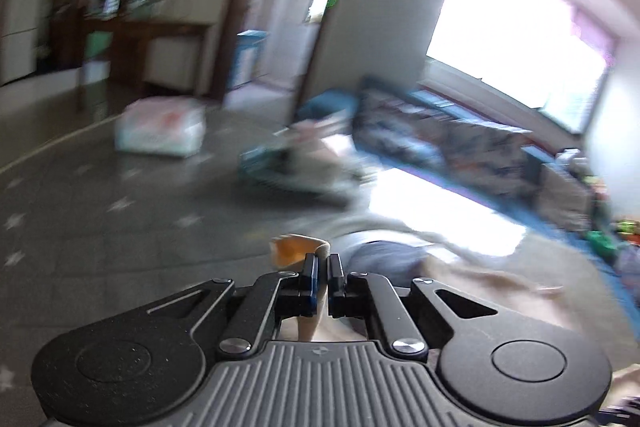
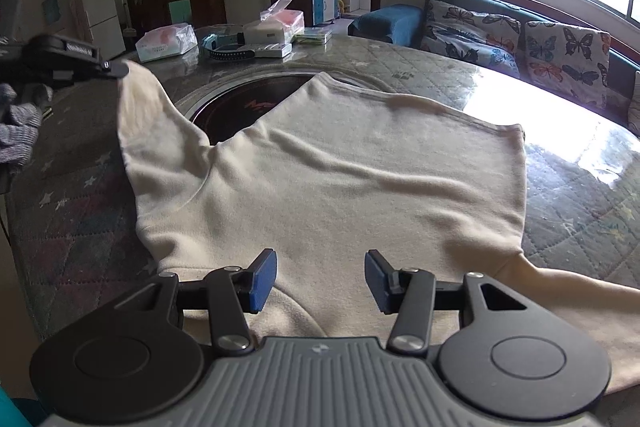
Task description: Fold clothes
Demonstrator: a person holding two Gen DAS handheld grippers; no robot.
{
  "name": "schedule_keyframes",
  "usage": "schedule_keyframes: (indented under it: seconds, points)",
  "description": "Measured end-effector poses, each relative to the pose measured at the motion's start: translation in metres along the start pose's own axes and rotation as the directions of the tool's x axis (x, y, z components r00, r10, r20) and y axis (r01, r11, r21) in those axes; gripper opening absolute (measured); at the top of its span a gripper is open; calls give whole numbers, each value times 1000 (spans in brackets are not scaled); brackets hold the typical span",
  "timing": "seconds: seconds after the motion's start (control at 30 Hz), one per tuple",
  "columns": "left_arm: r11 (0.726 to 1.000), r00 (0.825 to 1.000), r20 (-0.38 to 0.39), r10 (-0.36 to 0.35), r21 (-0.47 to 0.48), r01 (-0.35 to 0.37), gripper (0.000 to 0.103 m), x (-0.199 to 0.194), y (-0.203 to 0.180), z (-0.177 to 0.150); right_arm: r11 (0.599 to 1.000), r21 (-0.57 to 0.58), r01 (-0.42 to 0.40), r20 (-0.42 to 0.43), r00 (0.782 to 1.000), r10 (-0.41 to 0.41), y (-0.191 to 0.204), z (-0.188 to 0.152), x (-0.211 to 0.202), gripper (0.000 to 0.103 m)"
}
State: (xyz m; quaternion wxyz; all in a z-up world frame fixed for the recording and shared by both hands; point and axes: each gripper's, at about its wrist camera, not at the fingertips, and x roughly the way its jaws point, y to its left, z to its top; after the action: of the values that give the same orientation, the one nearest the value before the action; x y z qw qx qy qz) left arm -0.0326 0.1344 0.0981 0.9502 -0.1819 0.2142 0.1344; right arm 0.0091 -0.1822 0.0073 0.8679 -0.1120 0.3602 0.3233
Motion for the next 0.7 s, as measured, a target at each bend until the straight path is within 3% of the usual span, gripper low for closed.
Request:
schedule_keyframes:
  seconds: [0.13, 0.33, 0.63, 0.7]
  points:
    - [987, 988, 23, -153, 56, 152, 5, -20, -47, 2, 999, 34, 6, 25, 1000, -7, -8, -2, -6, 50]
    - [934, 945, -47, -325, 141, 328, 5, -24, -113, -20, 997, 76, 19, 42, 999, -22, -20, -9, -14, 50]
    - [868, 876, -244, -417, 178, 463, 8, 2, -171, -80, 990, 135, 46, 42, 998, -52, -38, -19, -25, 50]
    - [863, 876, -273, -398, 213, 458, 10, 4, -177, -93, 989, 142, 50, 38, 998, -56, -40, -21, -27, 50]
